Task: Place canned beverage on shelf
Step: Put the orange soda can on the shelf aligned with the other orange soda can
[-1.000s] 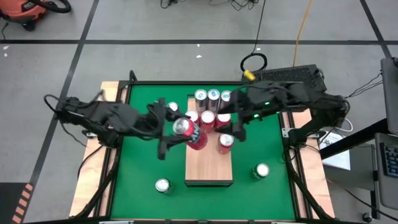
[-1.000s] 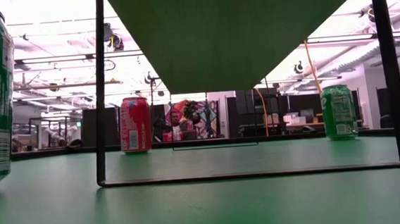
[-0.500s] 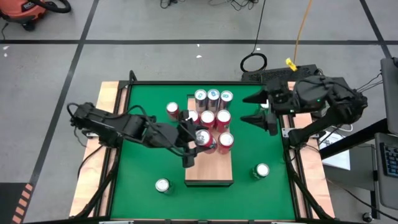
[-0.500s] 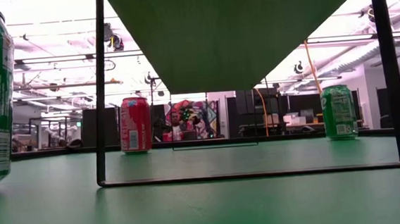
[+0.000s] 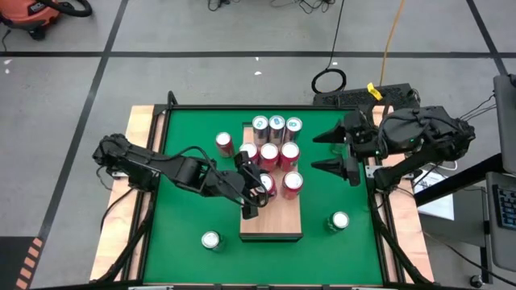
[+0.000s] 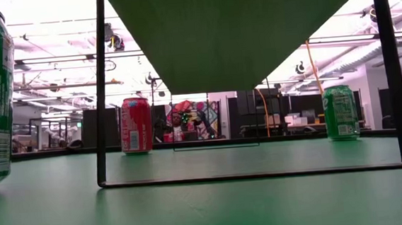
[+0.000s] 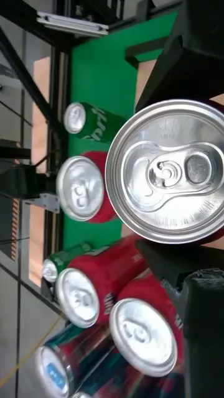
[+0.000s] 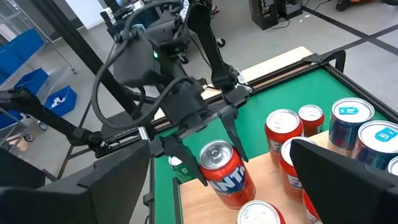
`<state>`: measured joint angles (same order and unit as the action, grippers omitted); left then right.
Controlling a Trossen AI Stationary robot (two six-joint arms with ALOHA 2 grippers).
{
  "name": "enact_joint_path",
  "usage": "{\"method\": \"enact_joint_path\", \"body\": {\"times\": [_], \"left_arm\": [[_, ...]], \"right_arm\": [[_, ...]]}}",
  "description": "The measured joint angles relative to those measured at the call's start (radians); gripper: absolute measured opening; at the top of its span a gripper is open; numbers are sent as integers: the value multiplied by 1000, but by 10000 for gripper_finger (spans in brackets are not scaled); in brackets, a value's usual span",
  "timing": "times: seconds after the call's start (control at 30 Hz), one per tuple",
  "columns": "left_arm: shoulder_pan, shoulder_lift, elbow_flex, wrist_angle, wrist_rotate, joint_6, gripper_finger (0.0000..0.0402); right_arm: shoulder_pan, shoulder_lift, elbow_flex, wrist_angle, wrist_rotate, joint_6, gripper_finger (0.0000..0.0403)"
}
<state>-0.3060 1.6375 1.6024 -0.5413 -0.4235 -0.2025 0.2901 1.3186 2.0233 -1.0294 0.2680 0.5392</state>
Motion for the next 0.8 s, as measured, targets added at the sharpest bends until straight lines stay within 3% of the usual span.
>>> {"method": "enact_joint_path", "body": {"times": [0.27, 0.8], "left_arm": [[16, 0, -70, 49, -4, -1, 285], [56, 41, -71, 65, 27, 4, 296]], "right_arm": [[0, 0, 0, 0, 0, 0, 377], [0, 0, 0, 0, 23, 7, 377]]}}
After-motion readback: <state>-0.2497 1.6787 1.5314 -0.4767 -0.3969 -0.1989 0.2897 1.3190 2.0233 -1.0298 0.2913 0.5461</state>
